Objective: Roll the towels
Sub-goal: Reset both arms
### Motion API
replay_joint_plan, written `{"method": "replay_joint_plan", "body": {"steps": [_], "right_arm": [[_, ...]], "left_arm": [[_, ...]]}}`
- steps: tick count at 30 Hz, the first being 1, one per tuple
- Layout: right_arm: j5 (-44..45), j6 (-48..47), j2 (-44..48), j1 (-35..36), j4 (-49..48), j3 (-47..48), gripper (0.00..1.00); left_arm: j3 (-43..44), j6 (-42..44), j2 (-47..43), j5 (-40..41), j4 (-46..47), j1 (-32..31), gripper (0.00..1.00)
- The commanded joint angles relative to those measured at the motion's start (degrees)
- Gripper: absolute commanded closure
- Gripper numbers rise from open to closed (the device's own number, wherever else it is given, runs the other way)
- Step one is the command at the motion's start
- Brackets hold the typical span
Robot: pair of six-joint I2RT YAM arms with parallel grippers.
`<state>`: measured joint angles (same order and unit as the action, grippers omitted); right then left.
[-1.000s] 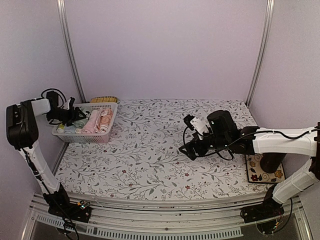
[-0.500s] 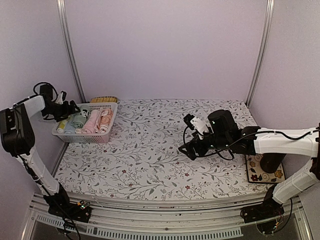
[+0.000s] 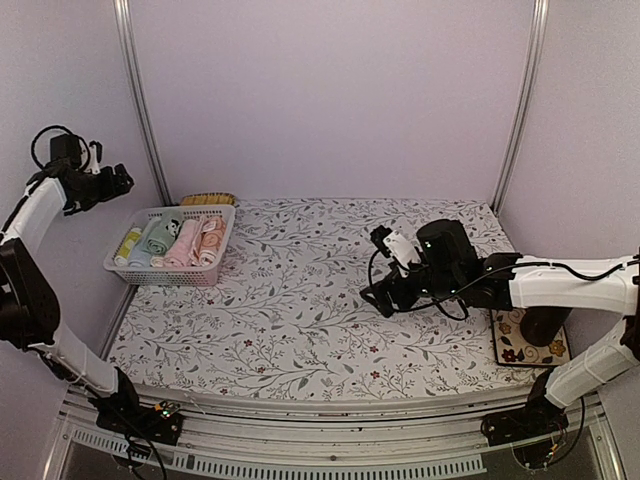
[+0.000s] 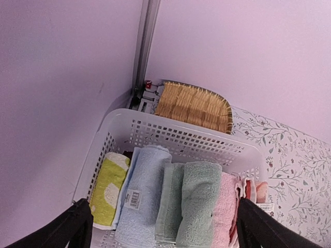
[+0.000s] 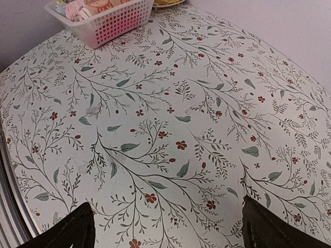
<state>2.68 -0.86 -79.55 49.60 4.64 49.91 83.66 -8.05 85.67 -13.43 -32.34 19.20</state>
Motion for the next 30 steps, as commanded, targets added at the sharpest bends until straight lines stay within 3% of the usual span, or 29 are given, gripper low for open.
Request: {"method": "replay_joint_plan", "body": {"steps": [1, 10, 17, 26, 30], "right_arm": [[4.1, 0.6, 1.9, 0.4, -0.7, -1.0, 0.01], [17.0, 4.9, 7.4, 0.1, -6.3, -6.5, 0.01], [16.0, 10.9, 7.8, -5.1, -4.2, -4.8, 0.01], [15.1, 14.8, 14.0, -15.7, -0.9, -3.8, 0.01], [18.5, 14.4, 16.9, -16.2, -1.1, -4.9, 0.01]], "left_arm": [[1.1, -0.1, -2.2, 6.1, -1.9, -4.0, 0.03], [-5.8, -1.7, -9.6, 13.0, 2.9, -22.6, 0.03], [-19.3, -1.6, -18.7, 17.4, 13.8, -38.1, 0.03], [-40.6, -5.7, -23.1, 23.4, 30.5, -52.7, 0.04], [-46.8, -4.0, -23.6, 23.5, 37.7, -55.8, 0.03]]}}
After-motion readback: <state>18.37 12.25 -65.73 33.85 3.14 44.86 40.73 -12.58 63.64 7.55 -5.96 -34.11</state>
